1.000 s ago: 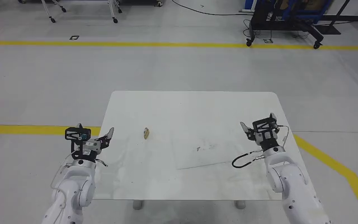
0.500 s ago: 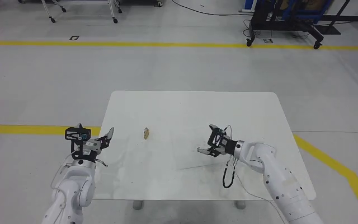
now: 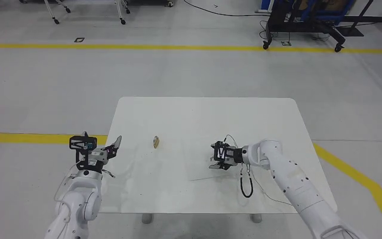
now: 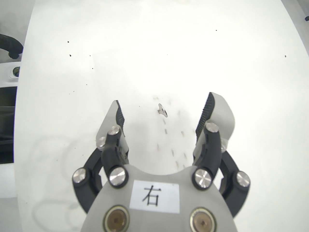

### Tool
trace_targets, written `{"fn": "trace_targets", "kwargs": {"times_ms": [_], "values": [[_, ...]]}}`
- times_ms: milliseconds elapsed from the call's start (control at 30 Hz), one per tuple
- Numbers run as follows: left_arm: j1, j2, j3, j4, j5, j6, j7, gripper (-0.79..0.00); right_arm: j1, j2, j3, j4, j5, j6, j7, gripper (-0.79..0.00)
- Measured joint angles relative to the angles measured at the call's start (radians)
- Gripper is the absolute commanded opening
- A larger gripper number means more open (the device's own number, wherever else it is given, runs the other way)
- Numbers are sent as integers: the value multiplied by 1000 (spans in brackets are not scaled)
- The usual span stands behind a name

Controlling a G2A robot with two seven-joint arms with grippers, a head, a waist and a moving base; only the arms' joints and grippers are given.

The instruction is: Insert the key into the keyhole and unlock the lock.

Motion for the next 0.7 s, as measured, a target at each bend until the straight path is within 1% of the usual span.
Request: {"fn": "trace_targets", "kwargs": {"times_ms": [100,133,200,300,333,433,467,500,533,700], "values": [[0,0,0,0,0,0,0,0,12,2,-18,8,-36,0,-14,-511],[0,0,0,0,0,0,0,0,16,4,-23,13,-50,0,-19,-545],[0,0,0,0,0,0,0,0,23,5,-34,20,-64,0,-28,-579],[0,0,0,0,0,0,0,0,40,7,-60,31,-92,0,-36,-557],[0,0,0,0,0,0,0,0,47,7,-69,37,-101,1,-36,-563],[0,0,0,0,0,0,0,0,61,4,-83,49,-104,7,-31,-662],[0,0,0,0,0,0,0,0,64,4,-86,48,-107,8,-32,-708],[0,0,0,0,0,0,0,0,65,4,-88,46,-110,8,-35,-773],[0,0,0,0,0,0,0,0,65,6,-89,44,-115,7,-40,-785],[0,0,0,0,0,0,0,0,59,14,-83,35,-131,11,-51,-785]]}}
